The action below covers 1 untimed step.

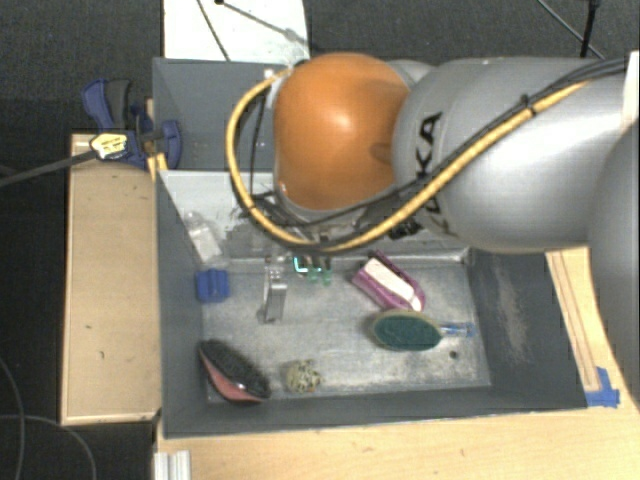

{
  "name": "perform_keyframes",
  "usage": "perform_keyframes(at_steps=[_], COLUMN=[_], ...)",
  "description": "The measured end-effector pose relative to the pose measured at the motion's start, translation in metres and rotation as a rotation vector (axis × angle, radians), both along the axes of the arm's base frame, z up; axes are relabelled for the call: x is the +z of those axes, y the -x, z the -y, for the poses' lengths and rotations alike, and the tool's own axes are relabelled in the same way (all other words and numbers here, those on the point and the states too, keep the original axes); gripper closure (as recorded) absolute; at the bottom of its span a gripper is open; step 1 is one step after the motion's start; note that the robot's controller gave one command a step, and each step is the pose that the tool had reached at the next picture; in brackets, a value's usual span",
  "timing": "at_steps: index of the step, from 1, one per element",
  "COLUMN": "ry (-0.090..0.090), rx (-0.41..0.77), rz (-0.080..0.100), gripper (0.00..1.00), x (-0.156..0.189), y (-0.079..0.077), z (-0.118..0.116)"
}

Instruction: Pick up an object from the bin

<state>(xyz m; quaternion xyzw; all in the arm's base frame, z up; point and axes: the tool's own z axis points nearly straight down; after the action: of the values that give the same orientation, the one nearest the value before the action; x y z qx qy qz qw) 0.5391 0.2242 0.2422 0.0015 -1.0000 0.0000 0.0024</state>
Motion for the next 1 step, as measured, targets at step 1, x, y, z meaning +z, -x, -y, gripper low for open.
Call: perform_keyframes(at_steps=[1], ry=[-0.003], rx=[0.172], rz=[0.011], gripper=[0.00], x=[-0.1670], y=[0.0217], z=[-0.0286])
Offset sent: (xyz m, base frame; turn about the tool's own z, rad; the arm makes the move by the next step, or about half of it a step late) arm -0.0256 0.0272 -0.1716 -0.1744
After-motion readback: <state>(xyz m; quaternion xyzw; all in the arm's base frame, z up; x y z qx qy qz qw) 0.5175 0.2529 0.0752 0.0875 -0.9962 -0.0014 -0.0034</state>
